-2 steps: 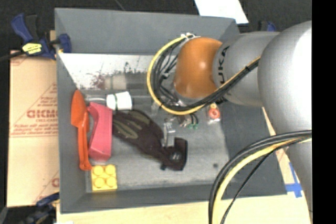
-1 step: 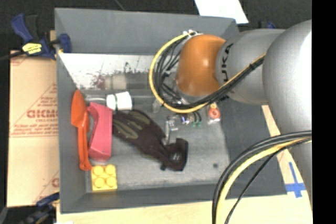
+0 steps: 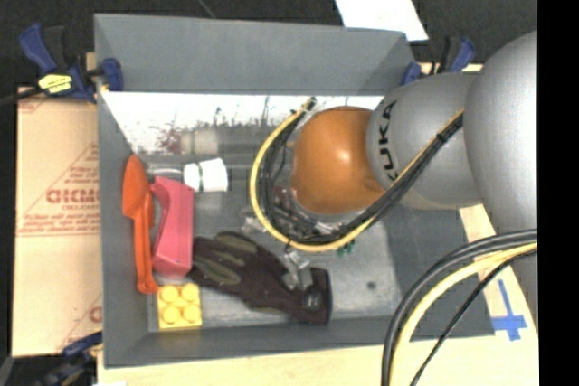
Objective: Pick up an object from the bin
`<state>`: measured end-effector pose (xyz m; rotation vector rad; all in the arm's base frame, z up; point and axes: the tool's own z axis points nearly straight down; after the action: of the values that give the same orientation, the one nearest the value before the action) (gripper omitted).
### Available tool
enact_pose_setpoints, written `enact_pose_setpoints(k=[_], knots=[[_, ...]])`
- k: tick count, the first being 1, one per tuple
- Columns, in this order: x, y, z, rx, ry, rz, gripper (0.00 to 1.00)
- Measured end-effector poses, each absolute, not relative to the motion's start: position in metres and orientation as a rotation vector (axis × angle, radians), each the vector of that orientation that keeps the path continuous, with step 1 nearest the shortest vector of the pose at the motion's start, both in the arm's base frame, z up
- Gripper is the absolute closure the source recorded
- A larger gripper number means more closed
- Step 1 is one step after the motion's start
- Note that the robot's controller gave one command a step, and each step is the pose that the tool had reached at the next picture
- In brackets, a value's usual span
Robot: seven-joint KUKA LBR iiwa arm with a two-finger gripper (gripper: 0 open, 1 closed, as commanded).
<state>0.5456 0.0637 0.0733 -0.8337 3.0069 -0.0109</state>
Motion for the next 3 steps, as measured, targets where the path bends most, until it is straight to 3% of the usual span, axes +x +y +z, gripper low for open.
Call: enact_pose_setpoints(k=[1,2,3], knots=[[0.526,0.067,0.073,-0.695,3.041,-0.01,0.0],[0.539,0.071,0.1,-0.823,3.008,-0.01,1.0],[0.539,0.071,0.1,-0.822,3.008,-0.009,1.0]])
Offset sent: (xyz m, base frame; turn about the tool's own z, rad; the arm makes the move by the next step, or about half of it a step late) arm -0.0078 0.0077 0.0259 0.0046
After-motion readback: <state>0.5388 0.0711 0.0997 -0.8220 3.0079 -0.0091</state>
